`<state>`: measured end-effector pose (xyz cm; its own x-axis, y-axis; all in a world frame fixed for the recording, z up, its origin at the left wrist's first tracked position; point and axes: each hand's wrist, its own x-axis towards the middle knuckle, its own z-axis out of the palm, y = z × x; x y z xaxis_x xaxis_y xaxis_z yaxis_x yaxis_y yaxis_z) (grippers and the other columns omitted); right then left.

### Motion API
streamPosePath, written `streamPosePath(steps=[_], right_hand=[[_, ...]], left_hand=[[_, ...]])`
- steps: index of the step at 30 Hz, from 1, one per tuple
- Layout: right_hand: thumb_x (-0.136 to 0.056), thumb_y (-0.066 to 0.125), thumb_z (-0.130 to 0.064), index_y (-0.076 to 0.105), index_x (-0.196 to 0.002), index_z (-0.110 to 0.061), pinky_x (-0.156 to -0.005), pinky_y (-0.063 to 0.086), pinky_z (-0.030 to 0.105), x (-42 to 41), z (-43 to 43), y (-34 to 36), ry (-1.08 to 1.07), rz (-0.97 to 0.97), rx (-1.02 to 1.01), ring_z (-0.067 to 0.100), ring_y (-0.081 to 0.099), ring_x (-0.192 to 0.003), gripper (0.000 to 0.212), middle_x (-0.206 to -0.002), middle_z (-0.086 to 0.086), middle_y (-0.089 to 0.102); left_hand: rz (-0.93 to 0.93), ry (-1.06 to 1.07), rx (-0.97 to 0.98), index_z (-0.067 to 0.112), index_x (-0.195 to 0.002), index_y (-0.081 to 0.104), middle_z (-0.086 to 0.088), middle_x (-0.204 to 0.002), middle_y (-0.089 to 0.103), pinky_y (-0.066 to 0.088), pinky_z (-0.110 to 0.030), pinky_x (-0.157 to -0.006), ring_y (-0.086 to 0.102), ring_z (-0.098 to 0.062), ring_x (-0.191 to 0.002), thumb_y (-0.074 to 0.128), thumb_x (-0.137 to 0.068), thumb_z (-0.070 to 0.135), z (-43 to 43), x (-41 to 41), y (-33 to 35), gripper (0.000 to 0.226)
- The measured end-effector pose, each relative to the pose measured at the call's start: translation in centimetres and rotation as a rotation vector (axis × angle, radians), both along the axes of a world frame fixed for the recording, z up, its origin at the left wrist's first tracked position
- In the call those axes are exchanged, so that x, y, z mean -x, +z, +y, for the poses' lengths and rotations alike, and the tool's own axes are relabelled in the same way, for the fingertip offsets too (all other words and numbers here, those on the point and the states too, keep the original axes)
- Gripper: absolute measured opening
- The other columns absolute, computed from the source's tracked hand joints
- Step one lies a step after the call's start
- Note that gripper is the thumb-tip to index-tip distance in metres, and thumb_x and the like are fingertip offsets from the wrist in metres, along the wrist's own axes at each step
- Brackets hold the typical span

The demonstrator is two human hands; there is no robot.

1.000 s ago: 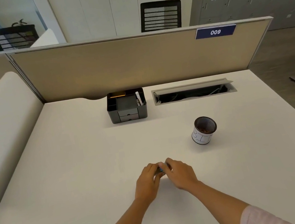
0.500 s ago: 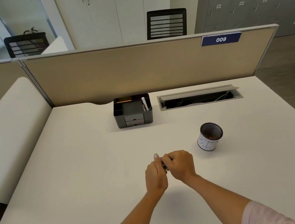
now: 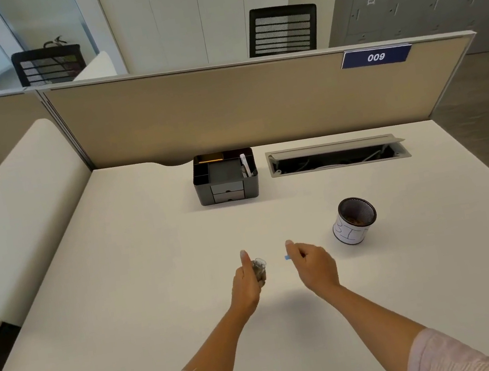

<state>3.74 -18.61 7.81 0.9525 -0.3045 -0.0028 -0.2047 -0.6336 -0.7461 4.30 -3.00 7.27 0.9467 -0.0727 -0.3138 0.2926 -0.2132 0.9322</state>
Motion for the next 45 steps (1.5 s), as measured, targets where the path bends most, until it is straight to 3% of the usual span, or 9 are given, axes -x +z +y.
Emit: streamPosePath(steps=[3,6,12,17,31,35,41,43,45], right_hand=[[-0.088,0.036,-0.063,0.049,-0.058,-0.025,-0.054,0.039,0.028,1.2,0.3,-2.5,0.099,0.222,0.037,0.011,0.056,-0.058,0.05,-0.065,-0.02,0.065],[-0.086,0.042,-0.064,0.062,-0.079,-0.026,-0.057,0.039,0.027,2.0,0.7,-4.7,0.171,0.357,0.015,0.011,0.059,-0.067,0.043,-0.077,-0.008,0.067],[-0.084,0.064,-0.043,0.062,-0.099,-0.027,-0.077,0.046,0.029,3.0,1.5,-7.0,0.256,0.327,-0.074,0.012,0.059,-0.09,0.023,-0.102,-0.007,0.06],[-0.083,0.069,-0.038,0.06,-0.113,-0.026,-0.084,0.048,0.029,3.1,1.1,-7.3,0.283,0.286,-0.062,0.012,0.058,-0.103,0.033,-0.115,-0.009,0.054],[-0.077,0.073,-0.045,0.057,-0.114,-0.029,-0.086,0.05,0.03,3.3,0.2,-7.7,0.299,0.28,-0.076,0.007,0.057,-0.105,0.043,-0.118,-0.013,0.053],[-0.08,0.064,-0.056,0.054,-0.119,-0.034,-0.075,0.048,0.03,3.3,0.0,-6.8,0.264,0.209,-0.004,0.011,0.056,-0.099,0.045,-0.121,-0.018,0.044],[-0.084,0.063,-0.051,0.053,-0.109,-0.051,-0.075,0.049,0.017,2.2,2.1,-3.7,0.177,0.068,-0.368,0.008,0.058,-0.091,0.027,-0.117,-0.016,0.049],[-0.087,0.064,-0.045,0.054,-0.108,-0.052,-0.08,0.049,0.017,2.0,2.8,-2.7,0.221,0.037,-0.443,0.007,0.057,-0.099,0.025,-0.117,-0.017,0.049],[-0.088,0.065,-0.038,0.056,-0.104,-0.05,-0.085,0.051,0.021,1.9,3.1,-2.0,0.22,0.014,-0.473,0.008,0.056,-0.101,0.022,-0.116,-0.019,0.046]], left_hand=[[0.012,0.058,0.025,0.01,-0.073,0.041,-0.004,-0.065,0.042,0.029,-0.025,-0.057,0.033,-0.013,-0.058,0.011,-0.098,0.058,0.6,0.7,-0.6,0.062],[0.014,0.082,0.034,0.011,-0.077,0.041,-0.006,-0.071,0.042,0.031,-0.024,-0.059,0.034,-0.014,-0.063,0.016,-0.101,0.052,1.0,1.3,-1.1,0.054],[0.029,0.123,0.026,0.013,-0.076,0.041,-0.002,-0.07,0.043,0.031,-0.024,-0.058,0.035,-0.013,-0.063,0.019,-0.103,0.049,2.1,1.9,-1.8,0.05],[0.033,0.134,0.042,0.013,-0.078,0.044,-0.006,-0.074,0.045,0.034,-0.028,-0.065,0.037,-0.016,-0.068,0.019,-0.101,0.052,2.3,2.1,-2.2,0.052],[0.054,0.137,0.058,0.014,-0.091,0.054,-0.004,-0.08,0.054,0.039,-0.026,-0.068,0.046,-0.015,-0.071,0.017,-0.101,0.052,1.2,1.3,-2.2,0.054],[0.059,0.147,0.087,0.012,-0.094,0.055,-0.003,-0.079,0.05,0.036,-0.025,-0.066,0.041,-0.014,-0.068,0.012,-0.1,0.054,0.7,1.0,-1.7,0.06],[0.129,0.179,0.262,0.012,-0.123,0.046,-0.009,-0.087,0.054,0.037,-0.023,-0.062,0.044,-0.012,-0.066,0.003,-0.097,0.058,-1.0,0.3,-0.6,0.068],[0.128,0.175,0.292,0.015,-0.13,0.039,-0.012,-0.097,0.055,0.043,-0.026,-0.07,0.053,-0.014,-0.076,0.003,-0.096,0.059,-1.9,0.0,0.0,0.066],[0.12,0.152,0.322,0.018,-0.134,0.034,-0.016,-0.105,0.058,0.046,-0.032,-0.087,0.059,-0.021,-0.092,0.003,-0.095,0.06,-2.9,-0.4,0.7,0.064]])
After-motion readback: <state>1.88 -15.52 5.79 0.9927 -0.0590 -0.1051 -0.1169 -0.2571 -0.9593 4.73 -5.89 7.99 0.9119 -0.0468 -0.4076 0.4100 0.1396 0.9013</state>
